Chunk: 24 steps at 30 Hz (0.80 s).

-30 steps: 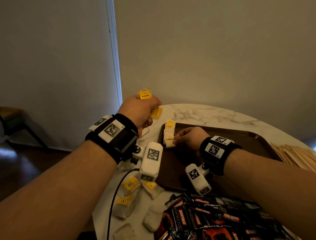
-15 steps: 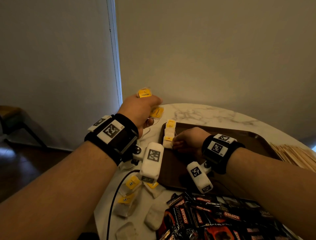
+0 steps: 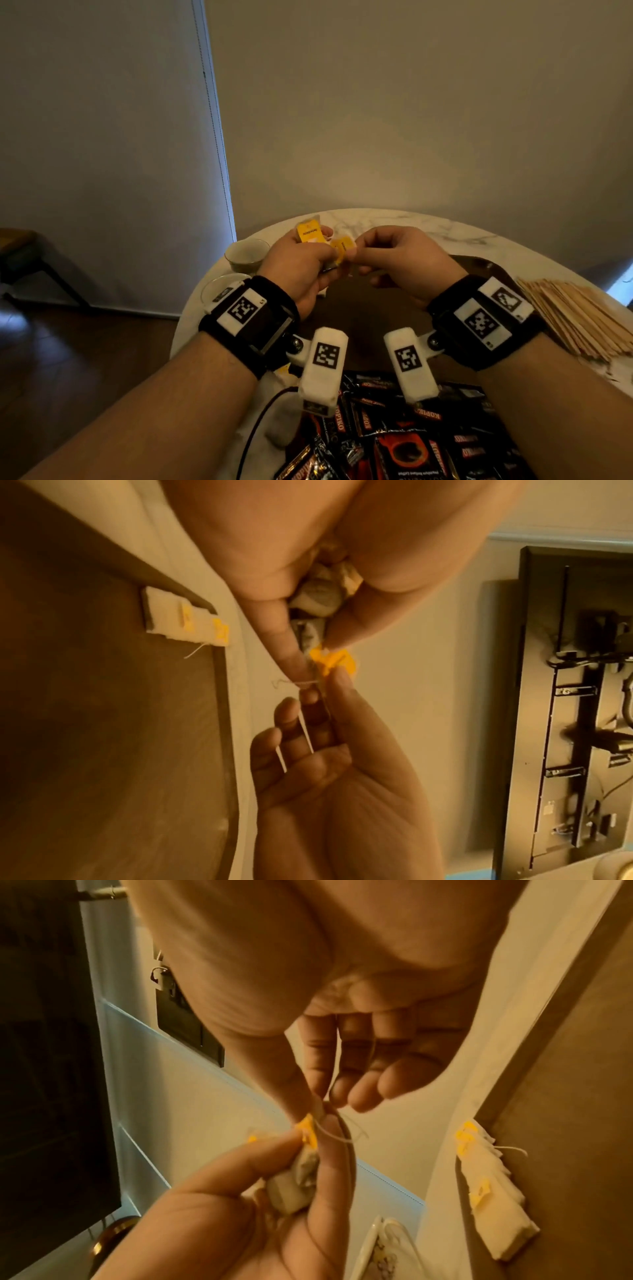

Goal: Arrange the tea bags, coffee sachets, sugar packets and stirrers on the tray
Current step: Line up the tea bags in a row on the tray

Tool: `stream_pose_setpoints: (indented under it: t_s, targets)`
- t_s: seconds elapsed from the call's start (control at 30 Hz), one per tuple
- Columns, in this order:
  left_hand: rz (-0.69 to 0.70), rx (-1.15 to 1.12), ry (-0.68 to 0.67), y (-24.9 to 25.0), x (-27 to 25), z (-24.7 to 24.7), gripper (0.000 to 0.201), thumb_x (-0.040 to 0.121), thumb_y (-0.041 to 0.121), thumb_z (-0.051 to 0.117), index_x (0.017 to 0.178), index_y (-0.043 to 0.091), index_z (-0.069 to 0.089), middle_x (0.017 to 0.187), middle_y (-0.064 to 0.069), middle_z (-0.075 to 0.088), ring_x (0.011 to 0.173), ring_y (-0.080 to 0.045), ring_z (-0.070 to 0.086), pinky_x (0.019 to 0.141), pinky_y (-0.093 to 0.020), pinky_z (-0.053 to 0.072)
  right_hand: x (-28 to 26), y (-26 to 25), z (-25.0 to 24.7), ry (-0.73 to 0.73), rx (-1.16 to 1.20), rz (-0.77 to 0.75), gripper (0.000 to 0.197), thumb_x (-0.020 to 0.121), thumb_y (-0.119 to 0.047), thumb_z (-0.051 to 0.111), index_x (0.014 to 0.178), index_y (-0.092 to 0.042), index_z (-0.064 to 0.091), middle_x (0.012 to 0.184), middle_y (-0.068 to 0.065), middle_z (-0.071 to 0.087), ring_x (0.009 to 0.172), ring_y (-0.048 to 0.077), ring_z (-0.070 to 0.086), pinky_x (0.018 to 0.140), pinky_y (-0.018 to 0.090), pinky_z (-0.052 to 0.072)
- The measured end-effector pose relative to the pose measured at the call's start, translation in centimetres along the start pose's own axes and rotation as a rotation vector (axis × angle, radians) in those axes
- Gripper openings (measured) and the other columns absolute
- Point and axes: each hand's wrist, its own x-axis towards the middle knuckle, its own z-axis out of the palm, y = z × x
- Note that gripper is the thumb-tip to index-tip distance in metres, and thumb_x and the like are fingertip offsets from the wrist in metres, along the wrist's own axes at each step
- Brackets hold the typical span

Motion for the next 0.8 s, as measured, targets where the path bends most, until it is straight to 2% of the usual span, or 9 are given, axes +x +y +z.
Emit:
stream_pose_setpoints:
  t_s: [0.1, 0.23, 0.33, 0.4, 0.47, 0.53, 0.6, 0.73, 0.8]
  targets:
    - [-0.019, -0.064, -0.003, -0.8, -0.4, 0.1, 0.031, 0.089, -0.019, 0.053, 0.105, 0.006, 0.06, 0.096, -0.016, 0.069, 0.091, -0.029, 0.072, 0.075, -0.046, 0.065, 0.0, 0.7, -0.2, 0.065, 0.149, -0.016, 0.005, 0.09, -0.009, 0.073, 0.088, -0.013, 0.072, 0.075, 0.001, 0.071, 0.07, 0.011, 0.064, 0.065, 0.027, 0.054]
    - [-0.066, -0.063, 0.054, -1.4, -0.6, -0.1, 0.021, 0.094, -0.011, 0.055, 0.103, 0.007, 0.062, 0.089, -0.013, 0.068, 0.08, -0.026, 0.071, 0.057, -0.033, 0.062, 0.3, 1.0, -0.6, 0.108, 0.38, -0.055, 0.013, 0.09, -0.001, 0.069, 0.086, -0.013, 0.069, 0.078, 0.002, 0.07, 0.071, 0.013, 0.064, 0.072, 0.032, 0.057]
    - [-0.085, 0.044, 0.136, -1.4, -0.3, -0.4, 0.015, 0.095, -0.002, 0.061, 0.103, 0.011, 0.065, 0.081, -0.007, 0.064, 0.061, -0.013, 0.062, 0.046, -0.024, 0.052, 0.3, 1.1, -0.9, 0.148, 0.334, -0.105, 0.012, 0.09, -0.003, 0.071, 0.089, -0.014, 0.073, 0.082, 0.002, 0.074, 0.071, 0.01, 0.066, 0.065, 0.024, 0.057]
    - [-0.078, 0.082, 0.131, -1.2, -0.1, -0.4, 0.009, 0.095, 0.006, 0.067, 0.101, 0.012, 0.065, 0.078, -0.004, 0.061, 0.055, -0.01, 0.055, 0.043, -0.02, 0.045, 0.2, 1.3, -1.0, 0.118, 0.329, -0.097, 0.009, 0.09, -0.006, 0.072, 0.093, -0.015, 0.074, 0.091, 0.004, 0.077, 0.08, 0.014, 0.071, 0.071, 0.026, 0.058]
    - [-0.05, 0.088, 0.088, -1.0, 0.1, -0.4, 0.01, 0.093, 0.016, 0.073, 0.095, 0.014, 0.064, 0.078, -0.003, 0.058, 0.052, -0.009, 0.048, 0.042, -0.019, 0.038, 0.0, 1.5, -0.9, 0.097, 0.288, -0.114, 0.01, 0.09, -0.009, 0.074, 0.096, -0.017, 0.075, 0.1, 0.009, 0.077, 0.091, 0.021, 0.073, 0.078, 0.031, 0.058]
    - [-0.027, 0.1, 0.016, -0.8, 0.1, -0.3, 0.016, 0.088, 0.023, 0.079, 0.089, 0.016, 0.065, 0.083, -0.006, 0.056, 0.054, -0.009, 0.039, 0.04, -0.017, 0.031, -0.1, 1.4, -0.7, 0.074, 0.225, -0.175, 0.011, 0.089, -0.01, 0.075, 0.097, -0.016, 0.074, 0.1, 0.015, 0.075, 0.09, 0.021, 0.072, 0.075, 0.029, 0.058]
    - [-0.025, 0.103, -0.061, -0.6, -0.1, -0.3, 0.023, 0.082, 0.028, 0.082, 0.096, 0.015, 0.071, 0.092, -0.011, 0.056, 0.055, -0.01, 0.033, 0.037, -0.018, 0.025, -0.2, 1.2, -0.4, 0.066, 0.208, -0.221, 0.012, 0.088, -0.011, 0.076, 0.099, -0.014, 0.074, 0.098, 0.018, 0.075, 0.086, 0.022, 0.073, 0.073, 0.03, 0.058]
    - [0.017, 0.141, -0.084, -0.1, -0.6, -0.3, 0.009, 0.093, 0.019, 0.074, 0.094, 0.011, 0.07, 0.071, -0.002, 0.061, 0.048, -0.008, 0.03, 0.037, -0.018, 0.022, -0.1, 0.6, -0.4, 0.086, 0.13, -0.268, 0.014, 0.088, -0.012, 0.077, 0.101, -0.016, 0.073, 0.086, 0.009, 0.074, 0.081, 0.018, 0.073, 0.068, 0.026, 0.058]
    - [0.071, 0.142, -0.065, 0.2, -0.7, -0.4, 0.007, 0.095, 0.015, 0.071, 0.09, 0.01, 0.068, 0.068, -0.002, 0.058, 0.048, -0.008, 0.03, 0.039, -0.018, 0.021, -0.2, 0.4, -0.5, 0.061, 0.118, -0.226, 0.015, 0.088, -0.016, 0.077, 0.103, -0.015, 0.074, 0.094, 0.01, 0.077, 0.088, 0.025, 0.074, 0.077, 0.034, 0.059]
